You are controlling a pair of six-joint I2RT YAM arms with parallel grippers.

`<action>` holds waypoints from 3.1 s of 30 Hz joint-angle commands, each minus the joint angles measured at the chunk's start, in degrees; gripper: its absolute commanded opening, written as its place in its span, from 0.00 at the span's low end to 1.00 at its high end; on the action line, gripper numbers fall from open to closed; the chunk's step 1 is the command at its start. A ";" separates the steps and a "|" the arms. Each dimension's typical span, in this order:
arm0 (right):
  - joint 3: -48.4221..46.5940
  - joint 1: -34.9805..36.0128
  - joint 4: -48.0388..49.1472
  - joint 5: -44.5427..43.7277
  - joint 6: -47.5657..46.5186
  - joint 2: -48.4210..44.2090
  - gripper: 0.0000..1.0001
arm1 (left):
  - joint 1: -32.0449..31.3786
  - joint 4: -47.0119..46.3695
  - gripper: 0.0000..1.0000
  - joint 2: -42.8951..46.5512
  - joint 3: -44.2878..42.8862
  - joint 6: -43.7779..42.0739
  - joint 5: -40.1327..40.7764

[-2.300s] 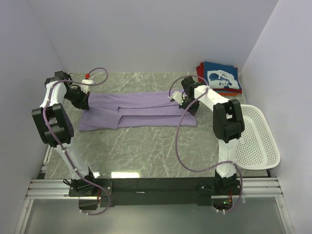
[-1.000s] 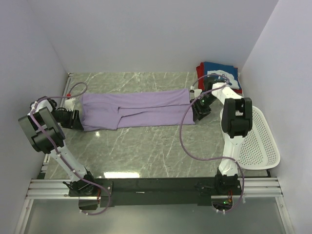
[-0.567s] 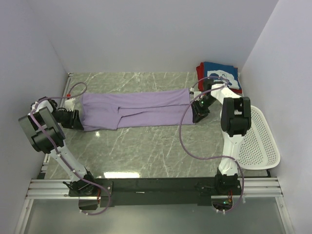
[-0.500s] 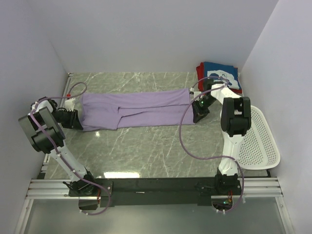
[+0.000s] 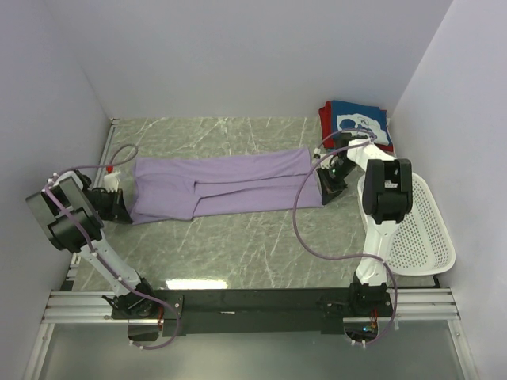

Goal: Fold and stack the t-shirts
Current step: Fold the tshirt

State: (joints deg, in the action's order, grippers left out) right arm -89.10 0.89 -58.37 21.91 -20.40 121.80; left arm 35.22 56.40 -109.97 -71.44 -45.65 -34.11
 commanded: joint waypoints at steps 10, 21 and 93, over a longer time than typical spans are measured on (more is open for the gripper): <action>-1.42 0.77 -1.14 1.89 0.26 -14.21 0.57 | 5.64 9.76 0.51 8.72 -0.88 -5.32 -8.69; 0.77 23.69 19.77 16.84 22.05 -14.84 0.57 | 3.01 8.29 0.48 9.78 2.18 0.38 -13.35; -6.35 46.32 65.23 20.80 70.42 12.94 0.00 | -1.30 -1.12 0.10 2.48 0.34 15.15 -11.60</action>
State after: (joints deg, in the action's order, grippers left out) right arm -92.68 47.97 5.02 42.85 51.09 136.29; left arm 34.02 53.56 -108.68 -68.55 -29.74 -43.48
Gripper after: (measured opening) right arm 0.008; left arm 0.112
